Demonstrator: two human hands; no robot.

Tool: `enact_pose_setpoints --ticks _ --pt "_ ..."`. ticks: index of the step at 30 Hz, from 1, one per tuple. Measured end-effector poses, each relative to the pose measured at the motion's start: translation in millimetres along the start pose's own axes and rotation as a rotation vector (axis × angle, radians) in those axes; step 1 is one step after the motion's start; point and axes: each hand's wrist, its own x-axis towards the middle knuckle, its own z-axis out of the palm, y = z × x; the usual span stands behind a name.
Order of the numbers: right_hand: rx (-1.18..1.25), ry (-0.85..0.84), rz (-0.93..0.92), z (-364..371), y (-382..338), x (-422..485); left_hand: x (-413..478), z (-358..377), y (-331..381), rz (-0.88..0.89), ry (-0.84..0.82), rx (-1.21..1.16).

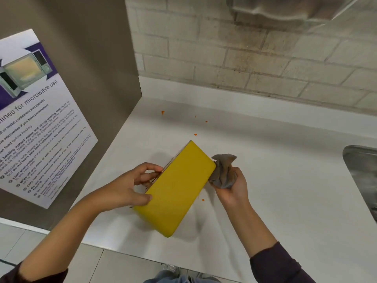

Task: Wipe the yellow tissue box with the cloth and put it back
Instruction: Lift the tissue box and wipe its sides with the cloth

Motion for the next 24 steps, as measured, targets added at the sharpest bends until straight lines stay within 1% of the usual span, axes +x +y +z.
enact_pose_setpoints --ticks 2,5,9,11,12,14,17,19,20,22,24 --pt "0.051 -0.039 0.013 1 -2 -2 -3 -6 -2 0.002 -0.024 0.004" --pt "0.013 -0.141 0.011 16 -5 -17 -4 -8 0 0.057 -0.028 0.025" --pt "-0.052 -0.233 0.028 35 -2 -40 1 -5 13 0.162 0.050 -0.014" --pt "-0.062 -0.276 0.066 37 7 -51 3 1 24 0.226 0.104 -0.081" --pt "-0.069 -0.277 0.091 37 12 -55 4 6 29 0.233 0.145 -0.152" --pt "-0.106 -0.261 0.146 37 21 -64 6 18 39 0.214 0.288 -0.264" --pt "-0.159 -0.236 0.181 35 26 -74 10 26 47 0.243 0.537 -0.200" --pt "-0.202 -0.251 0.110 36 22 -76 12 28 49 0.295 0.594 -0.168" --pt "-0.238 -0.262 0.033 38 18 -76 12 28 49 0.317 0.591 -0.165" --pt "-0.368 -0.275 -0.194 43 8 -75 12 27 49 0.338 0.566 -0.172" --pt "-0.630 -0.240 -0.474 52 -2 -73 13 26 47 0.344 0.532 -0.174"
